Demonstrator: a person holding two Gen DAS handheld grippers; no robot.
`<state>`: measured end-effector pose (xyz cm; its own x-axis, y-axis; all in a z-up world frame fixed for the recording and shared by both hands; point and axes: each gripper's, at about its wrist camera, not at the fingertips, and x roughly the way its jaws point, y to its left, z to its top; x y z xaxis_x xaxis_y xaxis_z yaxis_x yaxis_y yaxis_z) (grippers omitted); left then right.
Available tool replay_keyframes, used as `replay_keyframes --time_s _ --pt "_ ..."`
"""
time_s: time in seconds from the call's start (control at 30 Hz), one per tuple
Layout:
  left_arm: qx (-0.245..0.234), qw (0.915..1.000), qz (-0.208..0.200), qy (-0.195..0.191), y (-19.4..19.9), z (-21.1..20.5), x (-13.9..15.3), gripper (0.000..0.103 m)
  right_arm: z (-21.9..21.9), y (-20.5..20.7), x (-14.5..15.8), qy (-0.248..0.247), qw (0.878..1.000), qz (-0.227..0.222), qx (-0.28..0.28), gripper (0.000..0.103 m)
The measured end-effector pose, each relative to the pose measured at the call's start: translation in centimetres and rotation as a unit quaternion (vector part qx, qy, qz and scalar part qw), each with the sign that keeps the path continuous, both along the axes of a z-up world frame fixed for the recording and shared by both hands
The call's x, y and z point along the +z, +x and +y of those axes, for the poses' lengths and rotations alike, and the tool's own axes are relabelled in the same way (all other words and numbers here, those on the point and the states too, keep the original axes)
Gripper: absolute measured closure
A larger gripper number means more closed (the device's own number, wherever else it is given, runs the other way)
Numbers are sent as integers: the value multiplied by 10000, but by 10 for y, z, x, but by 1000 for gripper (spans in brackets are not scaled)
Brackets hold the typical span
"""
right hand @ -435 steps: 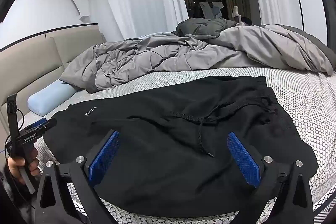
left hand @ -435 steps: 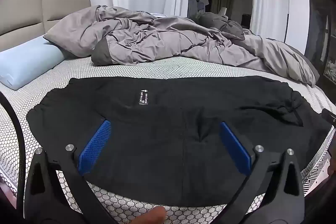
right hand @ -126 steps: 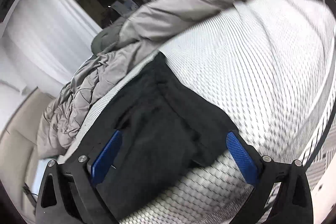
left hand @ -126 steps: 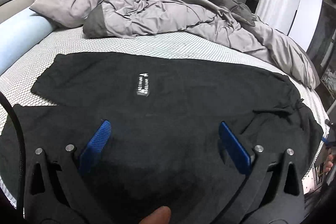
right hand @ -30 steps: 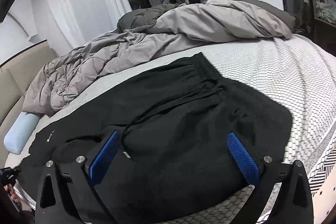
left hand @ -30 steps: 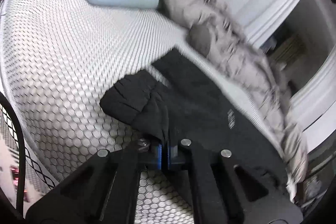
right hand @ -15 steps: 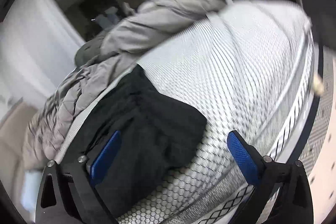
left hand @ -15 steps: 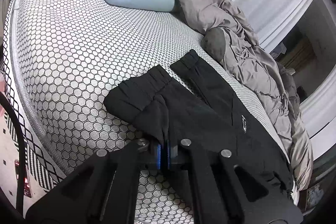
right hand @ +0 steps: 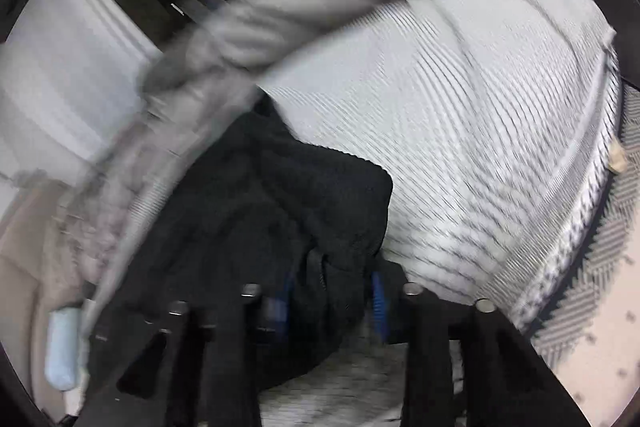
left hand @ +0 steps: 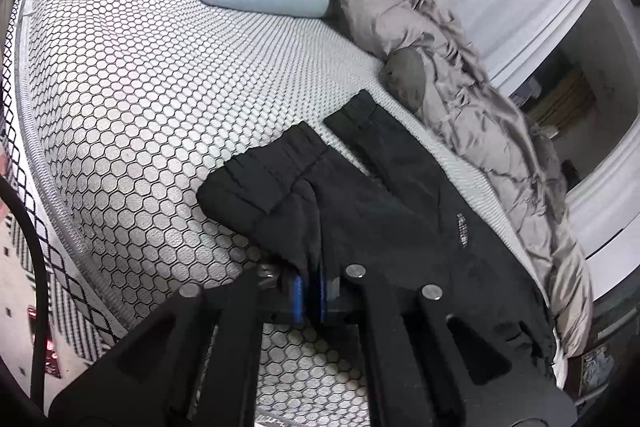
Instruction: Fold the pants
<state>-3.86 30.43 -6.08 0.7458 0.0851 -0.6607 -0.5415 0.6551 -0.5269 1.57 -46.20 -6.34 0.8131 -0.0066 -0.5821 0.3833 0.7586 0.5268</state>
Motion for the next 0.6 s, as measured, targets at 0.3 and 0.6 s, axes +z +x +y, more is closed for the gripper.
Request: replay_keyframes --time_s 0.3,0.6 --pt "568 9938 -15 958 -34 -17 41 15 3 -28 52 -647 9928 -854 -543 16" --pt "-968 9943 -124 426 70 -35 79 1 40 55 108 -979 9892 -837 701 4"
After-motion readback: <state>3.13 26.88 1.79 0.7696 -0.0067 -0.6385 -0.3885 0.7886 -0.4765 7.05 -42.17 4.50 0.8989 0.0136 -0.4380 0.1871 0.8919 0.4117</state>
